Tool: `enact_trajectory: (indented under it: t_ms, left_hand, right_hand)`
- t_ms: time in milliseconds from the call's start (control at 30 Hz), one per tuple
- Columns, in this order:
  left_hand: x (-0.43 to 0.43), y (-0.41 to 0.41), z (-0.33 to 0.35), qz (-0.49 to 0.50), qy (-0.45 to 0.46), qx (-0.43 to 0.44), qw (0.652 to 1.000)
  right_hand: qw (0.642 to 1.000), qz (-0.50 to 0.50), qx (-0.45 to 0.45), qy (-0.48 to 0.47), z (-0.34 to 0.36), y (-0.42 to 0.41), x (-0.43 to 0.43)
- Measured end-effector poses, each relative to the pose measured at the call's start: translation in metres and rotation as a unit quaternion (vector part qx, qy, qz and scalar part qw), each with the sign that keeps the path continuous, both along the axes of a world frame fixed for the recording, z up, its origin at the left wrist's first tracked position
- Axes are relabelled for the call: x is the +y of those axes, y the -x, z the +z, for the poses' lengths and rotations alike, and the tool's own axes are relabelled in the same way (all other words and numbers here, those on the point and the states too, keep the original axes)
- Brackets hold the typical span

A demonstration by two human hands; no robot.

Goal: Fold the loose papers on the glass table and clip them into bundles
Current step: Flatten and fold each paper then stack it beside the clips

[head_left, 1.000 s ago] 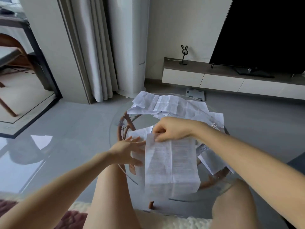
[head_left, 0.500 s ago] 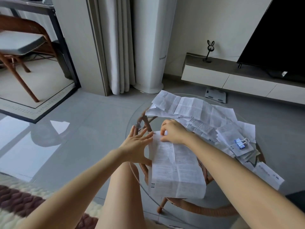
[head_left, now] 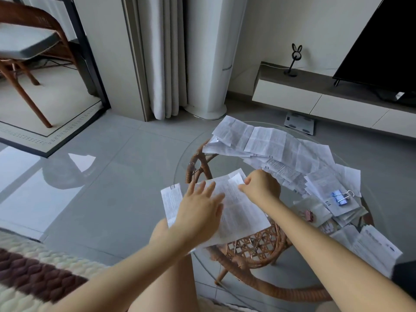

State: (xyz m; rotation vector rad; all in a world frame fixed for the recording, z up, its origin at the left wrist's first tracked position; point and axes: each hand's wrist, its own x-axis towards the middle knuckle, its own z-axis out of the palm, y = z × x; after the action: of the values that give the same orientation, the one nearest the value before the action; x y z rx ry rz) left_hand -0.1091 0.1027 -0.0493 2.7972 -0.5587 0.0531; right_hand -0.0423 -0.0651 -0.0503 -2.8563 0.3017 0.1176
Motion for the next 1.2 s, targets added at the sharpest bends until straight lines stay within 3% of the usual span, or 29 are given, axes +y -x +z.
enact_trajectory:
  t_ms: [200,400,700,1200]
  left_hand:
    - [-0.009,0.008,-0.039,-0.019,-0.055,0.056,0.997]
    - [-0.012,0.003,-0.046,-0.002,-0.032,0.057,0.998]
    - [-0.014,0.001,-0.051,0.025,-0.025,0.057,0.998]
    - [-0.014,-0.004,-0.051,0.041,-0.063,0.067,0.995]
  right_hand:
    - [0.999,0.015,-0.051,-0.013,-0.007,0.010,-0.013]
    - [0.995,-0.006,-0.017,-0.103,-0.003,-0.003,-0.023]
    - [0.992,-0.073,0.039,-0.095,-0.014,-0.021,-0.024]
    - [0.998,-0.043,0.032,-0.013,-0.014,-0.025,-0.014]
